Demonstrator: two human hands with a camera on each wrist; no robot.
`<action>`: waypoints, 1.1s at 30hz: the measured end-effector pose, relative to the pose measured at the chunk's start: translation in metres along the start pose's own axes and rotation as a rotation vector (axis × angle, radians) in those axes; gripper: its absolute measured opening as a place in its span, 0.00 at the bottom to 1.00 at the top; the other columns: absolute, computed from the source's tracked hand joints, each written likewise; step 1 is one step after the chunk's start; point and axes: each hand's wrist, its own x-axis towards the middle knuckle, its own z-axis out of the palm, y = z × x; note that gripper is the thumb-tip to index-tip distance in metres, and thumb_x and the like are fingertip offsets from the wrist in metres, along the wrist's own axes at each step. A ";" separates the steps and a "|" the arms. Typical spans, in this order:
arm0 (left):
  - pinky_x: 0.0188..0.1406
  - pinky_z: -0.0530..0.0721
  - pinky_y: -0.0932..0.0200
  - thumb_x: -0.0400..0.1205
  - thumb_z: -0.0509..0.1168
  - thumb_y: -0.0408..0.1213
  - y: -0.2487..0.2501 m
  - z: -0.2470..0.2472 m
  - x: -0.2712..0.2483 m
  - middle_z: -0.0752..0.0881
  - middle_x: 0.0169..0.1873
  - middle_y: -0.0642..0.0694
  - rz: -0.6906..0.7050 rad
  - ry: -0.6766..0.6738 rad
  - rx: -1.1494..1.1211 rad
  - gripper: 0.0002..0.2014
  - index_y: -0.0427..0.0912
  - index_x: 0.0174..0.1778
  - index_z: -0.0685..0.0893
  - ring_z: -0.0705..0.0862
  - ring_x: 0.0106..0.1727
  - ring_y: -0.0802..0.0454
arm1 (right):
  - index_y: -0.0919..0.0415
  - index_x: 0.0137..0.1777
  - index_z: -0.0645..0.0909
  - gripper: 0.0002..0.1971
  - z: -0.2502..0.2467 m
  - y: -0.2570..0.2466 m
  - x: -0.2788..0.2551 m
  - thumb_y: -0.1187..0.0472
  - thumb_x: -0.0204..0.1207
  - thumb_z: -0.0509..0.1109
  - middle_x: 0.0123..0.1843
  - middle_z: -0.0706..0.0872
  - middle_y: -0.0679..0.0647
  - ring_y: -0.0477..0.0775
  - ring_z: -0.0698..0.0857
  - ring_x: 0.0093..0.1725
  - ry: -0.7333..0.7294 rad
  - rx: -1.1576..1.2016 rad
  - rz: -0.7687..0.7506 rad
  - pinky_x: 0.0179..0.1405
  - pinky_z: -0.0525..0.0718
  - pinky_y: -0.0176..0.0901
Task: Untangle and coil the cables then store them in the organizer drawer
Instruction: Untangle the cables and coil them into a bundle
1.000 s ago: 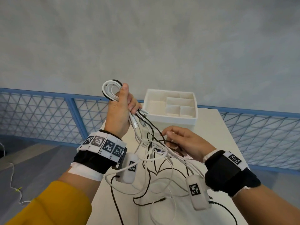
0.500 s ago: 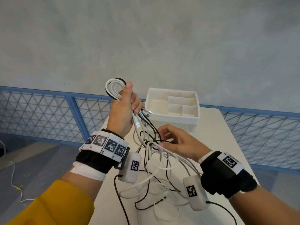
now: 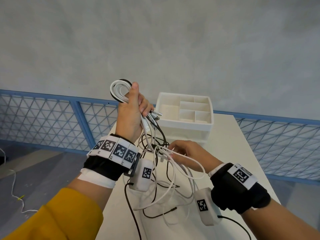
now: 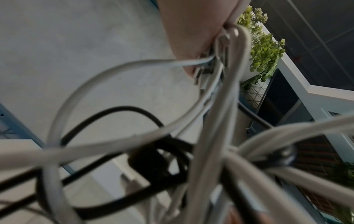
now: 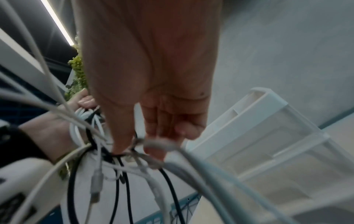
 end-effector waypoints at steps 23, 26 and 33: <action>0.25 0.61 0.57 0.83 0.61 0.45 -0.022 -0.025 0.013 0.64 0.14 0.54 -0.037 0.134 0.094 0.22 0.46 0.23 0.66 0.60 0.17 0.57 | 0.72 0.42 0.82 0.05 -0.012 0.007 -0.024 0.70 0.75 0.65 0.38 0.81 0.55 0.44 0.81 0.39 0.500 0.633 -0.100 0.44 0.79 0.28; 0.23 0.61 0.56 0.83 0.61 0.42 -0.029 -0.022 0.013 0.65 0.15 0.55 0.025 0.115 0.152 0.19 0.46 0.26 0.68 0.61 0.17 0.58 | 0.62 0.37 0.83 0.07 -0.015 0.004 -0.025 0.64 0.72 0.64 0.33 0.85 0.47 0.41 0.83 0.36 0.320 0.867 -0.041 0.42 0.80 0.27; 0.26 0.68 0.58 0.82 0.61 0.47 -0.025 -0.026 0.016 0.63 0.16 0.54 -0.024 0.200 0.100 0.20 0.46 0.25 0.67 0.61 0.18 0.57 | 0.57 0.25 0.76 0.13 -0.032 0.032 -0.033 0.59 0.71 0.61 0.25 0.72 0.49 0.48 0.70 0.28 0.200 0.904 0.093 0.33 0.72 0.33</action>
